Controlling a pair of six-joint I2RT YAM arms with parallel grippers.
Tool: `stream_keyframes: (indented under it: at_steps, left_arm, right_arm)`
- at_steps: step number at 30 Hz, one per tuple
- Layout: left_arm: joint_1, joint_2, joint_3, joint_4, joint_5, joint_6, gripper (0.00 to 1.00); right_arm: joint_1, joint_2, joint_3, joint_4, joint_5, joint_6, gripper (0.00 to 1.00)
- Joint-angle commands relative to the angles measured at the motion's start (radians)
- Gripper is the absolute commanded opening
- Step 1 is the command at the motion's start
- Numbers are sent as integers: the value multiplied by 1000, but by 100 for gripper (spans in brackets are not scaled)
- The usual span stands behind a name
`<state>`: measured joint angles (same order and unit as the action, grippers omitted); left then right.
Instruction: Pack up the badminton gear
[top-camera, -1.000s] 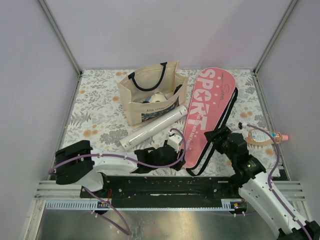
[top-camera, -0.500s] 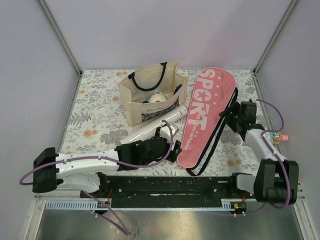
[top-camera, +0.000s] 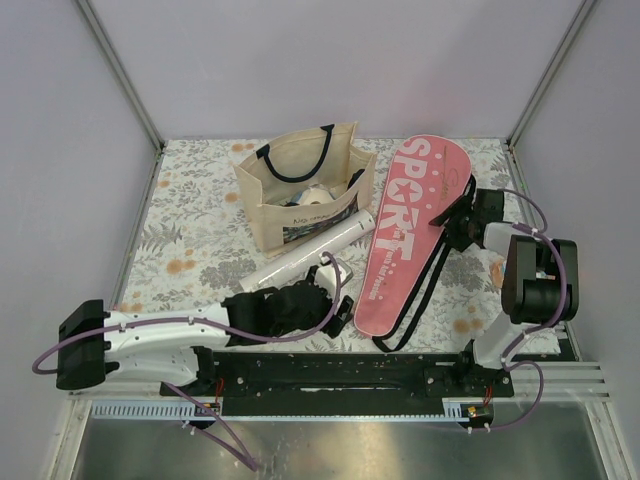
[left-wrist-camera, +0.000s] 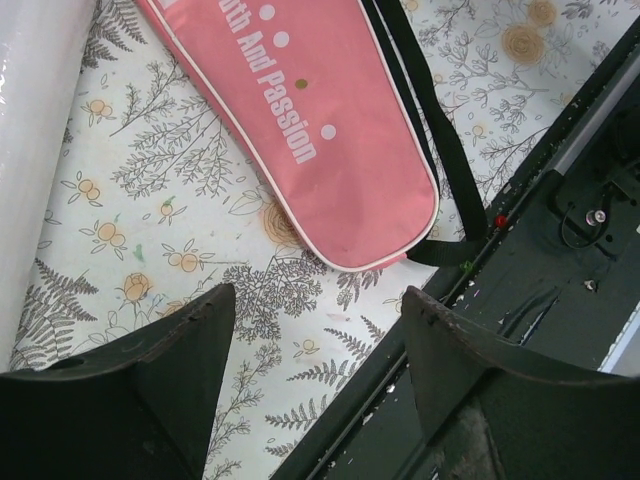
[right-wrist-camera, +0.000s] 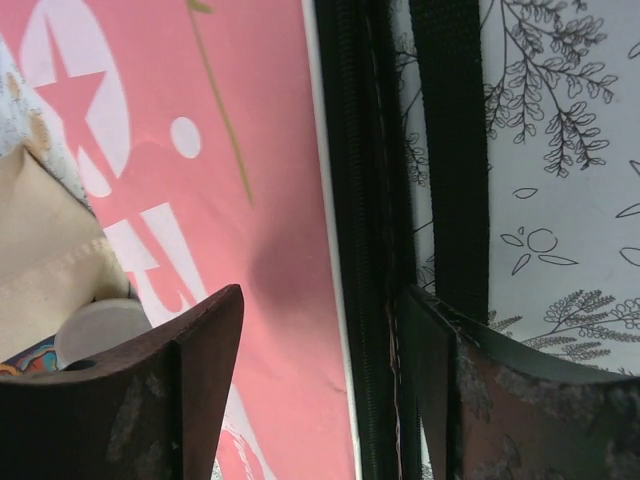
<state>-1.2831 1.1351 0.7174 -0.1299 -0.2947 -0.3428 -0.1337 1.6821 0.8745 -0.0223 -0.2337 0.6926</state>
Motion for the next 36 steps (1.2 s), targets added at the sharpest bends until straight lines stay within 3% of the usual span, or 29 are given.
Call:
stream_keyframes:
  at_steps: [1,3,7,12,15,20,27,36]
  left_arm:
    - [-2,-57,-15,29,45,43,70]
    - [-10,-61,-35,53,58,88,70]
    - [-30,-49,-44,67,62,154,70]
    - [-67,-3,-33,88,34,238,70]
    - [-120,37,-39,125,-38,361,71]
    - [-216,126,-120,389,-248,560,74]
    - [-252,284,-183,685,-248,708,77]
    - [-263,452,-222,858,-207,739,78]
  right_arm:
    - [-9,45,44,30,-13,-7,72]
    - [-9,74,57,28,-12,4,71]
    - [-9,99,84,-17,-12,8,59]
    - [-10,61,78,-37,5,10,18]
    - [-10,-16,51,-38,1,34,0]
    - [-10,-130,-5,-48,-15,97,0]
    - [-10,-243,-63,-30,-95,225,0]
    - [-10,-302,-52,-48,-101,258,0]
